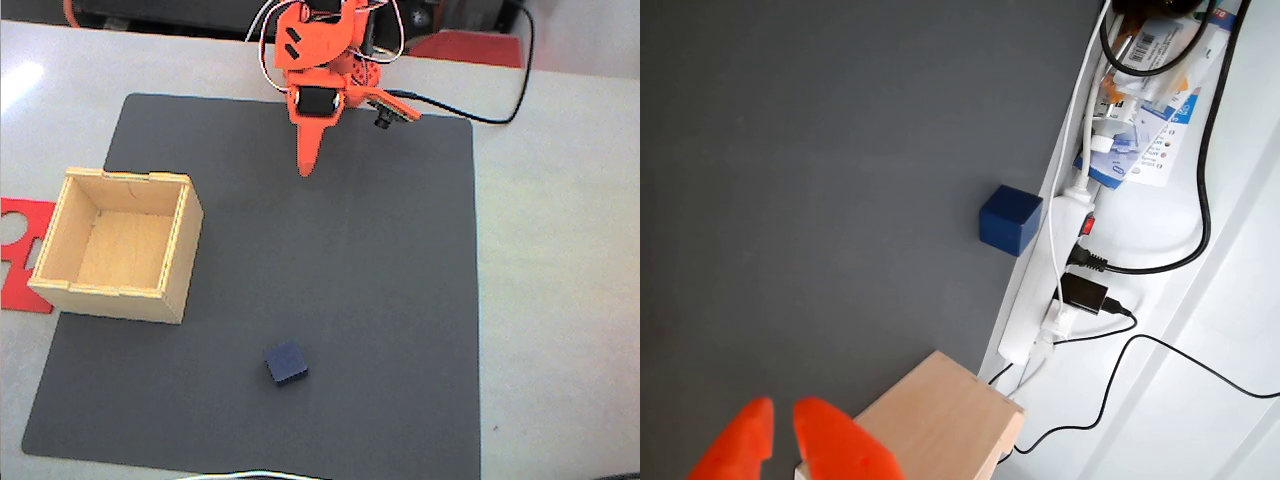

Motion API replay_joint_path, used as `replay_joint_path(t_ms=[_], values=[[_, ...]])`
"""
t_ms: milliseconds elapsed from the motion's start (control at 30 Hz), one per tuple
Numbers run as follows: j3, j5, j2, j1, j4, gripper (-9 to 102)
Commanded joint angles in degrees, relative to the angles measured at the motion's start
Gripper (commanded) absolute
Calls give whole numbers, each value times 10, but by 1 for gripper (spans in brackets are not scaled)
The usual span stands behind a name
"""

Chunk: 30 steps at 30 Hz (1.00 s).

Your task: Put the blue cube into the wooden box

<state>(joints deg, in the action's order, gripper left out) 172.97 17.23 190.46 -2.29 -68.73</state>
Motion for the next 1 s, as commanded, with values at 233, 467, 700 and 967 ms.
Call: replay_joint_path(t_ms=[233, 467, 700, 967], values=[[3, 40, 9, 0, 10, 10], [-27, 69, -91, -42, 149, 16], [-172, 67, -430, -56, 331, 17], [-393, 62, -702, -24, 371, 17]])
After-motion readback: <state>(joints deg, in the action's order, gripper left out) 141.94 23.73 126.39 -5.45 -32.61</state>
